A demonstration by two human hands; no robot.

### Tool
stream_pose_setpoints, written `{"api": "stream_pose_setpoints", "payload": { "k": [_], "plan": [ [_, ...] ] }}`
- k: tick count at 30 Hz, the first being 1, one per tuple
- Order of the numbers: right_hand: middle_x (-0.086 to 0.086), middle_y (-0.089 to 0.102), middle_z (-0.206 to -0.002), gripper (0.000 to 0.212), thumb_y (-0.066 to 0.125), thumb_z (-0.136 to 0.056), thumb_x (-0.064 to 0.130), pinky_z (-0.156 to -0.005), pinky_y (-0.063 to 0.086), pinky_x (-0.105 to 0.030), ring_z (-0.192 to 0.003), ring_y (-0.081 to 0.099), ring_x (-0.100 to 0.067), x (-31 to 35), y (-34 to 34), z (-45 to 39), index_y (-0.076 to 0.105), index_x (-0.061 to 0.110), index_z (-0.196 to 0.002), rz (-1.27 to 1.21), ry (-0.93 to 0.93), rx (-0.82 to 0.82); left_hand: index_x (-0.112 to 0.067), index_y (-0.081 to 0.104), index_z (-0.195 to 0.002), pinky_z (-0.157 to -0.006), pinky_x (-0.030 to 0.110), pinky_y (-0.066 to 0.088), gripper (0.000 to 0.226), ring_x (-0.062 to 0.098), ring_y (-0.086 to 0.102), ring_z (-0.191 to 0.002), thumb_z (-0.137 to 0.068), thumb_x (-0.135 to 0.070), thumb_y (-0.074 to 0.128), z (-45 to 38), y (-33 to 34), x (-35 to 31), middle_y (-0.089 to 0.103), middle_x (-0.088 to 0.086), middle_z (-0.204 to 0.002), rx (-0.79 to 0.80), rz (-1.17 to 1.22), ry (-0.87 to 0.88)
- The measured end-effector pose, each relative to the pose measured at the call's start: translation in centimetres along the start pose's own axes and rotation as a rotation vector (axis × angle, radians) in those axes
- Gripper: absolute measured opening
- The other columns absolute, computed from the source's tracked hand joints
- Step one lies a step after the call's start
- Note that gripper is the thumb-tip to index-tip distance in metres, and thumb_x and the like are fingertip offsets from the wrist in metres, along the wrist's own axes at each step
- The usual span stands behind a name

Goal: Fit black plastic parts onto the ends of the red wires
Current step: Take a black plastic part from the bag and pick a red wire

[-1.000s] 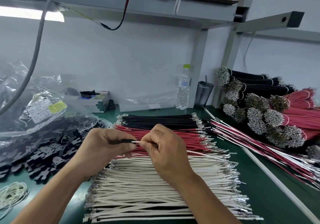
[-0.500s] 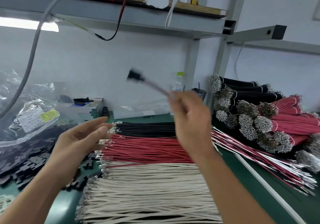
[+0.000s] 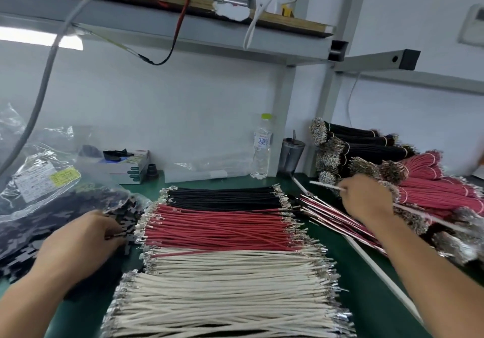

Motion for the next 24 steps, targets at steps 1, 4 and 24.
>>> {"api": "stream_pose_setpoints", "payload": {
  "k": [1,4,24],
  "plan": [
    [0.001,0.066,-0.104,0.027,0.056,-0.098,0.019,-0.065,0.054,-0.029,-0.082,0.065,-0.019,0.1,1.9,0.5,0.074,0.029,-0.114,0.025,-0.002,0.069,-0.044,0.059,-0.061,-0.076,0.036,0.056,0.033,0.015,0.063,-0.08,-0.086,-0.036,0.08,0.0,0.1,-0.1,0.055,-0.012,-0.083,0.019,-0.014,0.003],
    [-0.001,0.063,-0.123,0.038,0.054,-0.091,0.015,-0.081,0.056,-0.034,-0.107,0.062,-0.024,-0.2,5.2,1.3,0.071,0.032,-0.12,0.012,0.027,0.191,-0.048,0.061,-0.064,-0.078,0.034,0.056,0.031,0.01,0.063,-0.082,-0.089,-0.038,0.077,0.3,-0.3,-0.7,0.056,-0.015,-0.09,0.019,-0.038,0.002],
    [-0.002,0.07,-0.118,0.02,0.066,-0.096,0.019,-0.089,0.051,-0.036,-0.115,0.061,-0.025,31.0,4.8,3.9,0.074,0.023,-0.114,-0.263,-0.58,0.14,-0.039,0.077,-0.082,-0.072,0.031,0.059,0.015,0.0,0.065,-0.077,-0.079,-0.053,0.081,2.0,-2.8,-1.2,0.07,-0.021,-0.082,0.052,-0.005,-0.018]
  ]
}}
Point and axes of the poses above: each hand's wrist, its own z-axis away from the middle knuckle, its own y-axis out of the palm, x = y × z, the point moved 9 cm from there along -z, towards the middle knuckle
